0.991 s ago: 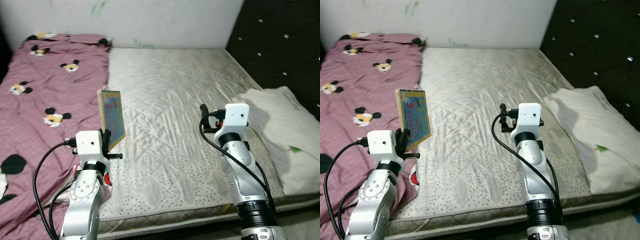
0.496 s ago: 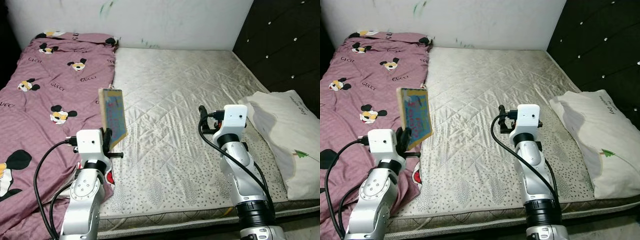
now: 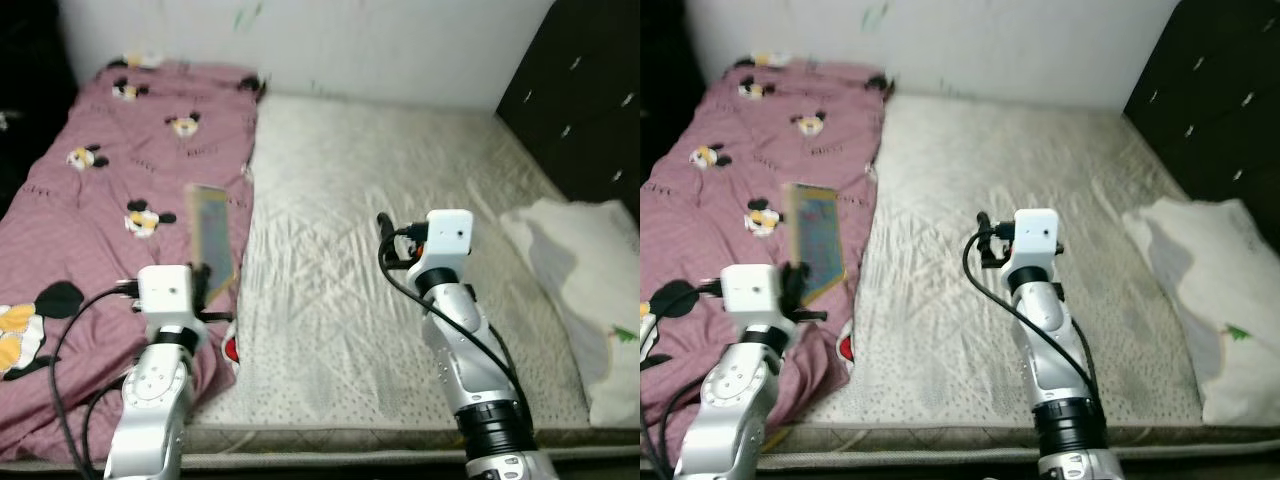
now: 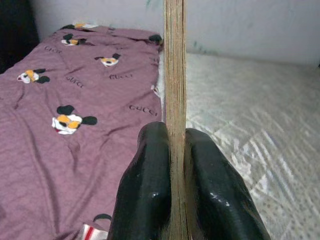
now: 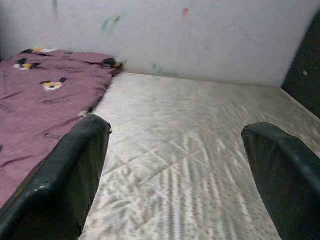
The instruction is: Clean up the room
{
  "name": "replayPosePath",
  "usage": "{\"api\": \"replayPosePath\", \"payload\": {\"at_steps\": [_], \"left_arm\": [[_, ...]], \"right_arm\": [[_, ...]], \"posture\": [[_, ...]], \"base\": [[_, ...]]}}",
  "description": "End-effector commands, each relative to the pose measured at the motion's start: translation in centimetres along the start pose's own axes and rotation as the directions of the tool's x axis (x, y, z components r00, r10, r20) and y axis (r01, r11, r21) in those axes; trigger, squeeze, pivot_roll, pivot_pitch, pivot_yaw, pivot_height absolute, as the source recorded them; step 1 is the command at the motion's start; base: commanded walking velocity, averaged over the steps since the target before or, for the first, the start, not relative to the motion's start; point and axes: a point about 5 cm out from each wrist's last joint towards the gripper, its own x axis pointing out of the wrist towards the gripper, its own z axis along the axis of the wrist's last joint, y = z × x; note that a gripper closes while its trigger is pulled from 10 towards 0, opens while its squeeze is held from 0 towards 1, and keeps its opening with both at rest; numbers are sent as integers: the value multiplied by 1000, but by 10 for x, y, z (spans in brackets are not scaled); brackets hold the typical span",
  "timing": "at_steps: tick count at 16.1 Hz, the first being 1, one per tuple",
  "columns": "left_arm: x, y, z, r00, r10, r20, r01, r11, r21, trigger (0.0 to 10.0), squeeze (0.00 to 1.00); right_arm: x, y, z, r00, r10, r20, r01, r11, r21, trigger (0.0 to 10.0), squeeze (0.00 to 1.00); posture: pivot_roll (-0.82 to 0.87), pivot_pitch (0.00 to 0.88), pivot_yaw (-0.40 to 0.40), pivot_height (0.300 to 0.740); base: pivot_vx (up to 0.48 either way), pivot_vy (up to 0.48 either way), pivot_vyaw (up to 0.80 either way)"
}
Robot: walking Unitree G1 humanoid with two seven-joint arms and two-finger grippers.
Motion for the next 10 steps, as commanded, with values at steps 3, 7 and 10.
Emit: {"api": "replayPosePath", "payload": {"at_steps": [3, 7, 10], "left_arm": [[4, -22, 14, 995, -71, 72, 73, 997, -36, 10000, 0], [4, -21, 13, 995, -70, 67, 72, 997, -35, 10000, 0], [4, -22, 15, 994, -75, 78, 76, 997, -21, 10000, 0]], "right_arm": [[-2, -19, -2, 998, -55, -6, 55, 998, -15, 10000, 0], [-1, -18, -1, 999, -51, -3, 51, 999, -17, 10000, 0], [0, -17, -2, 999, -49, -2, 49, 999, -17, 10000, 0]], "posture": [[12, 49, -20, 740], [14, 46, -20, 740], [17, 50, -22, 740]], "base": [[0, 0, 0], [0, 0, 0], [0, 0, 0]]}}
